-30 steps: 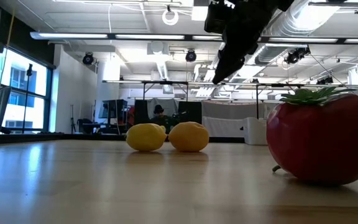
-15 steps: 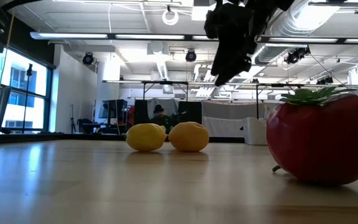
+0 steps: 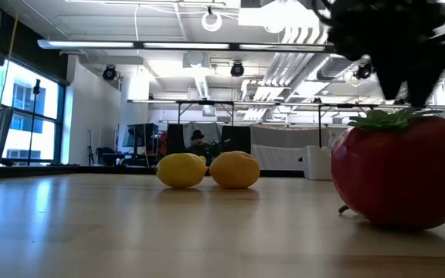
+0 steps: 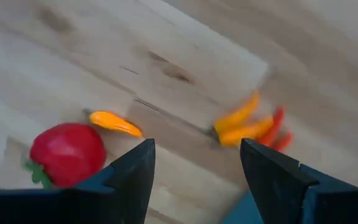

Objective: Sort produce into baskets
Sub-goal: Put the yellow chili pepper into the black bin

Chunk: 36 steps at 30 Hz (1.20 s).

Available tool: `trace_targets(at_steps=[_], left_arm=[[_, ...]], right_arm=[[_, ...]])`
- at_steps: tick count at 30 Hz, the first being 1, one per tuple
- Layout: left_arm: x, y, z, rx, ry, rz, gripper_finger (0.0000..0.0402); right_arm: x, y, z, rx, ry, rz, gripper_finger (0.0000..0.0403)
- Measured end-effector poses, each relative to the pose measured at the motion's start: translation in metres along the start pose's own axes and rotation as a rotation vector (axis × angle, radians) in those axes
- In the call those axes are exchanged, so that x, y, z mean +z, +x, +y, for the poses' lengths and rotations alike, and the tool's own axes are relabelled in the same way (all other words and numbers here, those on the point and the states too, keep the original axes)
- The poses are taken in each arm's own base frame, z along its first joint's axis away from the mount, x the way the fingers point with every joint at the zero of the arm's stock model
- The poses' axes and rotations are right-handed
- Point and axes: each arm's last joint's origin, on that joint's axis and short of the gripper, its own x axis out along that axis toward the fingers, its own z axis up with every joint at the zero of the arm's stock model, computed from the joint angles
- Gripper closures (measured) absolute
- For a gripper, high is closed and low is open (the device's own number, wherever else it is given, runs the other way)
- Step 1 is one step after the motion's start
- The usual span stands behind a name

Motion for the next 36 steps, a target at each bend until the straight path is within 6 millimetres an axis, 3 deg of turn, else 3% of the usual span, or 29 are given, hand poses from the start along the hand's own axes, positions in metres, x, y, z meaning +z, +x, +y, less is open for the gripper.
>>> trace_targets(at_steps=[4,9,15,21,29,36], left_arm=[[0.008,-0.015,0.008,-0.01,0.027,-0.106,0.0325],[0.022,-0.025,0.027,0.025,0.044,-0.192,0.0338],[0.046,-0.035,0.049,0.08,0.049,-0.431,0.0355],[0.058,-0.027,0.067,0.047,0.046,-0.682,0.0371],[0.053,-0.012,0.089,0.077,-0.08,-0.9,0.0387],[0.055,-0.016,0.094,0.147,-0.132,-1.041,0.039]], right_arm=[[-0.016,0.003,-0.003,-0.06,0.182,-0.005,0.0176],[-0.019,0.02,-0.008,-0.119,0.312,-0.05,0.0176],[-0.015,0.056,-0.012,-0.112,0.316,-0.074,0.0176],[-0.01,0.078,-0.021,-0.118,0.308,-0.073,0.0183],[-0.011,0.098,-0.035,-0.107,0.293,-0.074,0.0267],[-0.006,0.096,-0.03,-0.084,0.196,-0.127,0.0353]])
